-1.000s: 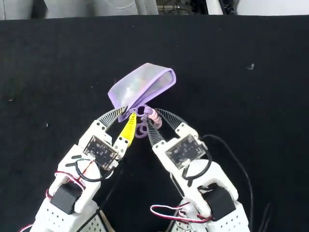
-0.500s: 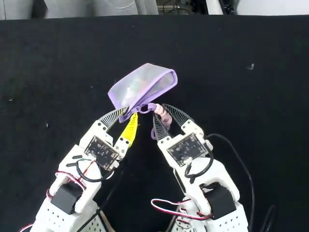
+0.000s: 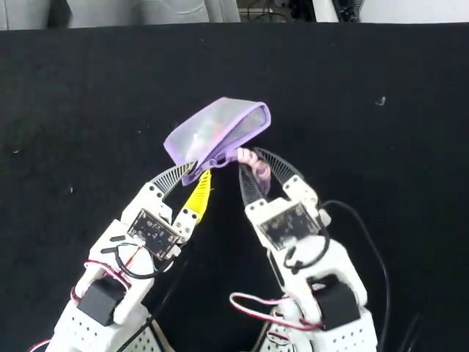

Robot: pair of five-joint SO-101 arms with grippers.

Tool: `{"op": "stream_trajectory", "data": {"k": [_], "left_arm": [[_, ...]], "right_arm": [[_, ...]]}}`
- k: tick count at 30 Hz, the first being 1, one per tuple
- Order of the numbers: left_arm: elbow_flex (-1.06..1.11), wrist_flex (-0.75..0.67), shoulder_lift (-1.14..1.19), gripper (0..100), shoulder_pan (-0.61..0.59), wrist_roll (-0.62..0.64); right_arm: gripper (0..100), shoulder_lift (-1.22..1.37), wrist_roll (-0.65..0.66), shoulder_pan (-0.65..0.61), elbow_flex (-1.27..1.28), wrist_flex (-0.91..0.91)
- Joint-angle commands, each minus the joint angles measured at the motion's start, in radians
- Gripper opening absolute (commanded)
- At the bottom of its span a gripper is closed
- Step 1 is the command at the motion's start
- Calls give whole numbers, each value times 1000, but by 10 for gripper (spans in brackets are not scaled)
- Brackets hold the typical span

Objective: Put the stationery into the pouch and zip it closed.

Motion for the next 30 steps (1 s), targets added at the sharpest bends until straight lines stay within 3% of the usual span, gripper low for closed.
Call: {"op": "stream_trajectory", "data": {"k": [1, 7, 18, 30], "left_arm": [[-1, 15, 5, 29, -24, -2], [-1, 15, 5, 29, -24, -3], [-1, 15, 5, 29, -25, -3], [-1, 15, 5, 29, -25, -3]], "right_arm": [[11, 170, 3, 157, -143, -170], [11, 414, -3, 276, -272, -258], [11, 559, -2, 440, -331, -361], [11, 857, -49, 520, -493, -430]]}}
